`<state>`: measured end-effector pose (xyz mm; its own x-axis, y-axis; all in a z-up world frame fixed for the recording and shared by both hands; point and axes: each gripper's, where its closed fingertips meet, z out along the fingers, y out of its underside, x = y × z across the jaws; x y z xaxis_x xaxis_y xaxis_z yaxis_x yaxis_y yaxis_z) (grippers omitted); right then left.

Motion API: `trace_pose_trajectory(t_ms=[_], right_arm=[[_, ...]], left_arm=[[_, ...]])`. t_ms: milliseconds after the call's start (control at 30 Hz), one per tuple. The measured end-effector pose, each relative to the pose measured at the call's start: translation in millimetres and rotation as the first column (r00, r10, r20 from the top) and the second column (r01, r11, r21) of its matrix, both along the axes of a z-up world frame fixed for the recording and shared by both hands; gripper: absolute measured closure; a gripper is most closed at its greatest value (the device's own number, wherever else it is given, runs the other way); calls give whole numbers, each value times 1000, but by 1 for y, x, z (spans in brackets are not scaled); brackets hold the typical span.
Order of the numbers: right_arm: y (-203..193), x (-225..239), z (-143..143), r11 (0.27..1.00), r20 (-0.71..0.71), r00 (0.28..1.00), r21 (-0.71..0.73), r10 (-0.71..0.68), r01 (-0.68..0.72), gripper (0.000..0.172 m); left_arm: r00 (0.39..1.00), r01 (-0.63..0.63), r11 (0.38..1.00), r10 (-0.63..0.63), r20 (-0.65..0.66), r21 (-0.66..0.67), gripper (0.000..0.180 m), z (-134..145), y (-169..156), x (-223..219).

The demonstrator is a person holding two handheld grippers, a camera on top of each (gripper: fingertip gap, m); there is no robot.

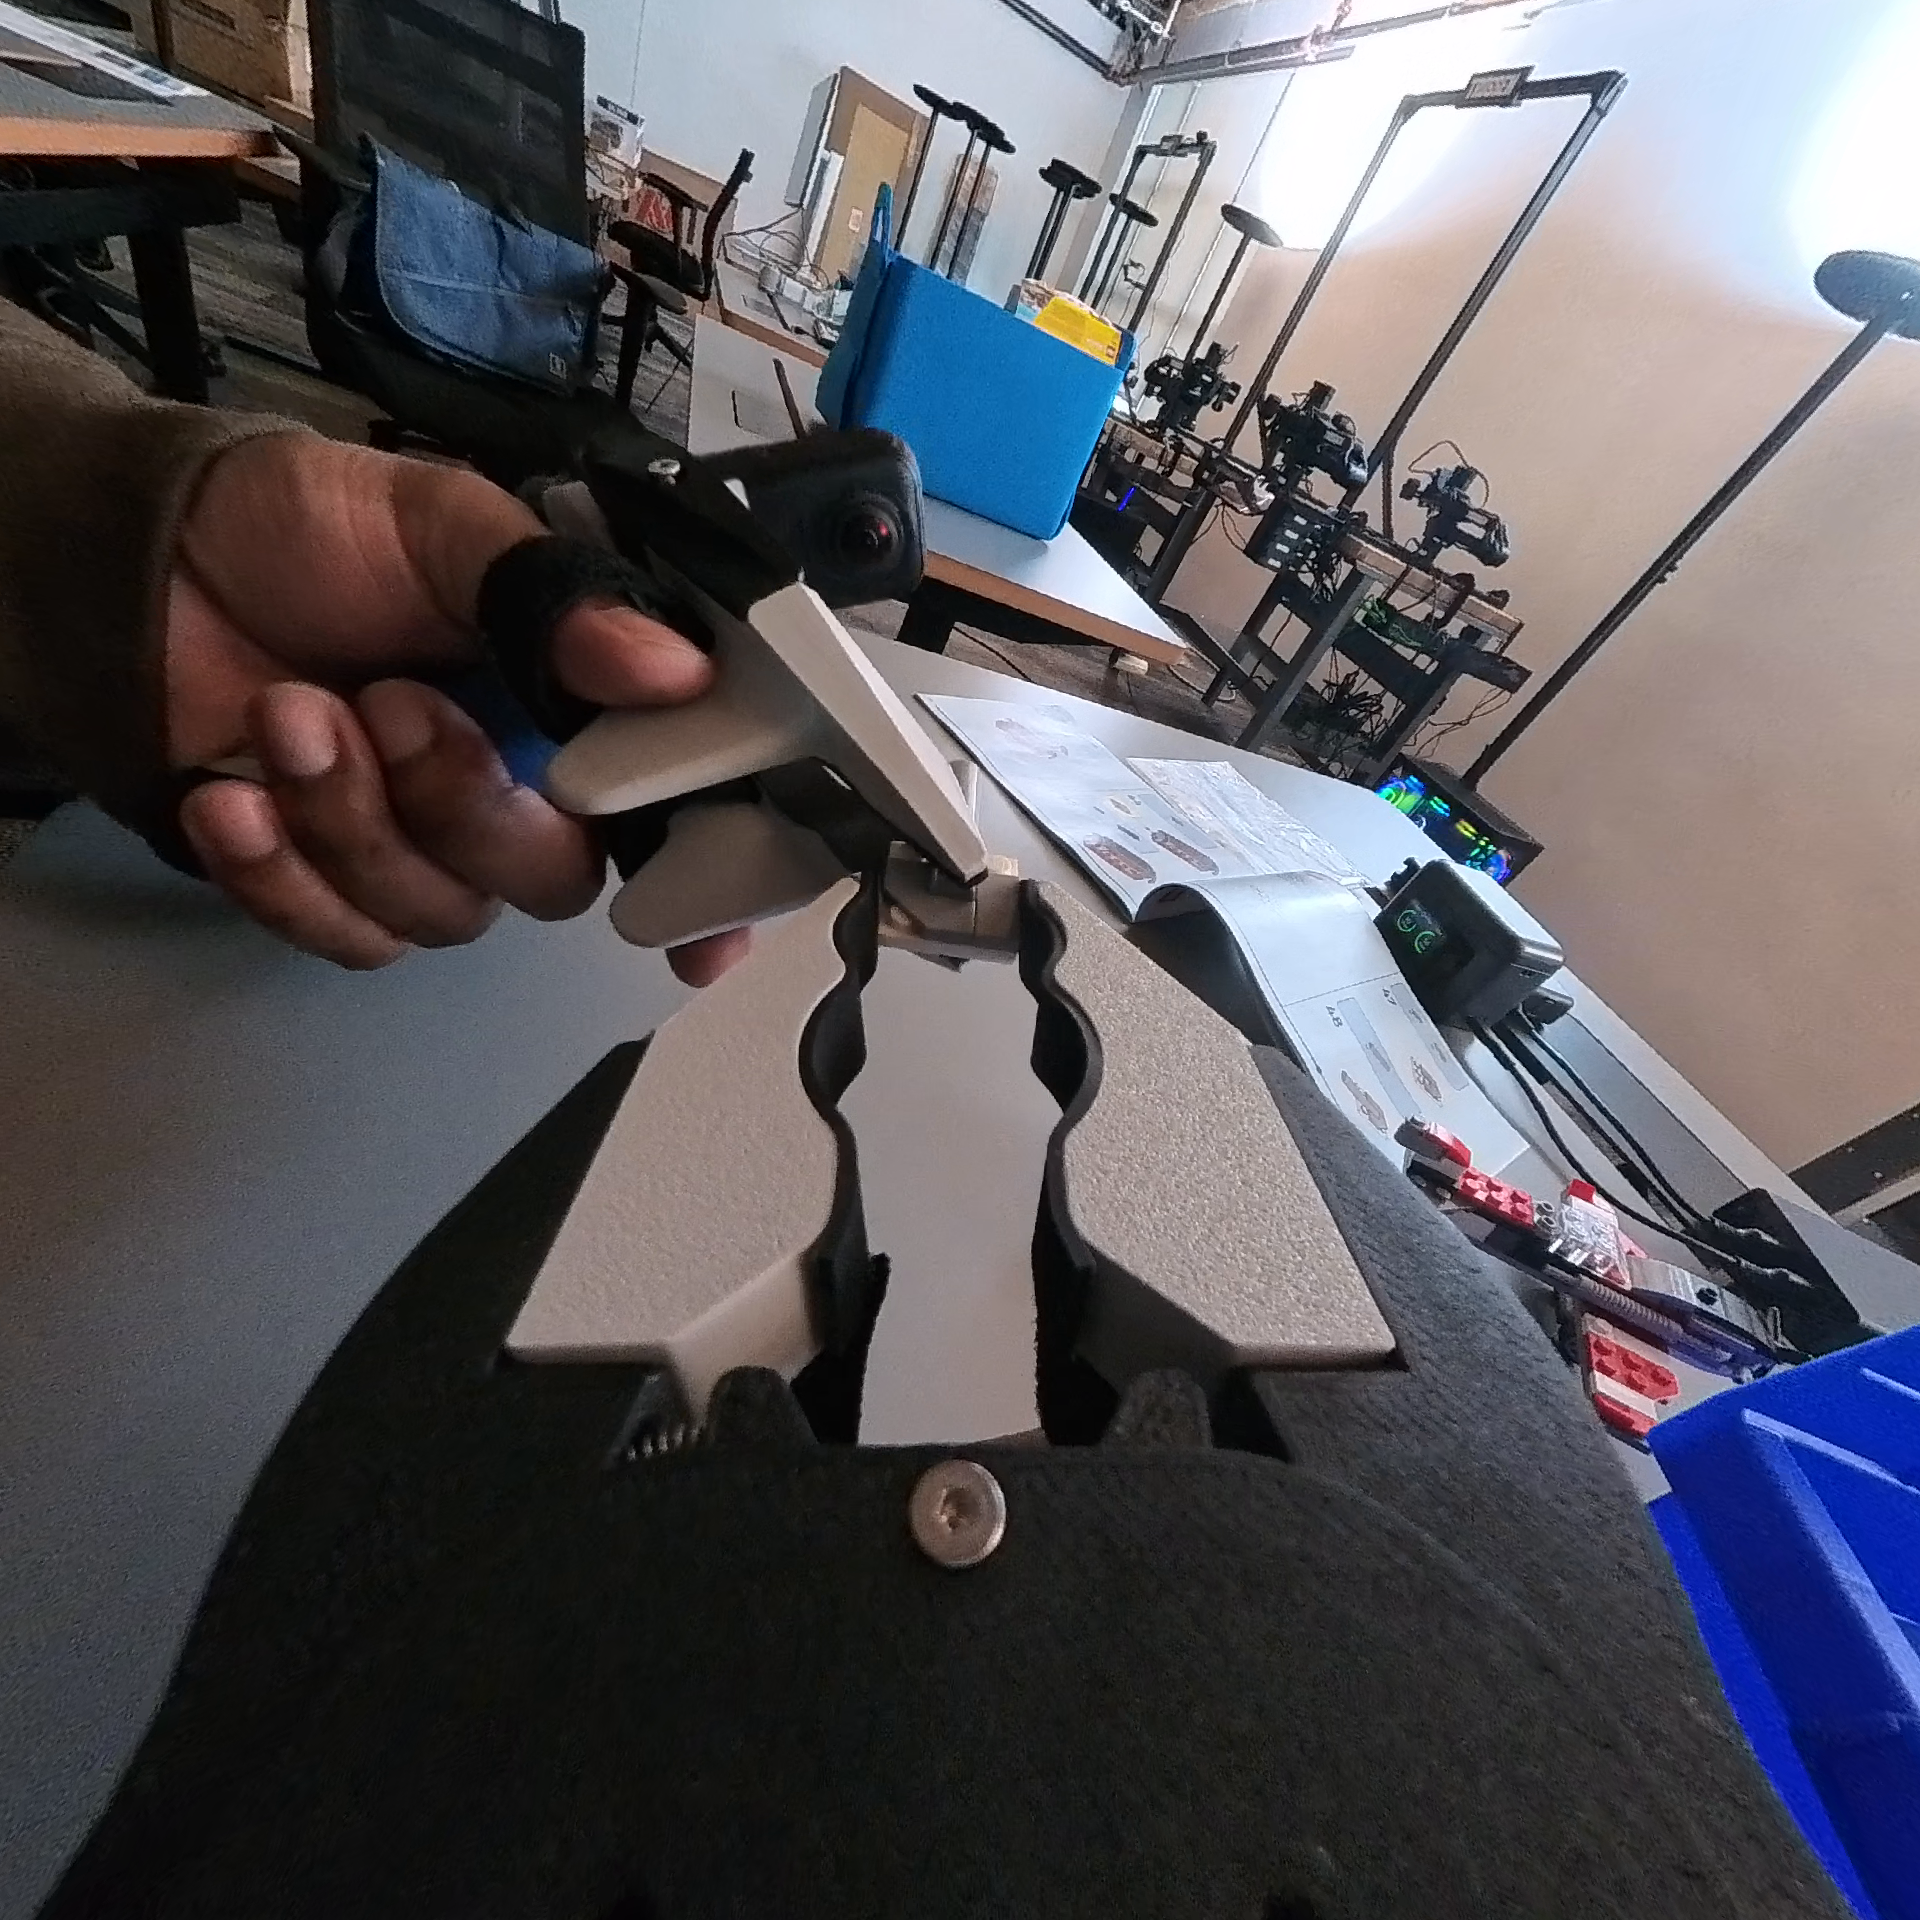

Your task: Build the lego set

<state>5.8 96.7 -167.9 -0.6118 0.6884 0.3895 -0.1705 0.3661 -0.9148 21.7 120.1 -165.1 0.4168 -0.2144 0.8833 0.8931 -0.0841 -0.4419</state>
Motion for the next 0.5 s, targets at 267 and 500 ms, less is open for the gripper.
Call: trace_pose_trajectory(t_ms=[267, 500], right_arm=[[0, 0, 2, 1000, -12, 1000, 2, -4, 4, 144], [-1, 1, 3, 1000, -23, 1000, 7, -1, 1, 144]], left_arm=[[998, 13, 999, -16, 57, 52, 169, 3, 0, 1], [998, 10, 998, -14, 65, 64, 169, 3, 0, 1]])
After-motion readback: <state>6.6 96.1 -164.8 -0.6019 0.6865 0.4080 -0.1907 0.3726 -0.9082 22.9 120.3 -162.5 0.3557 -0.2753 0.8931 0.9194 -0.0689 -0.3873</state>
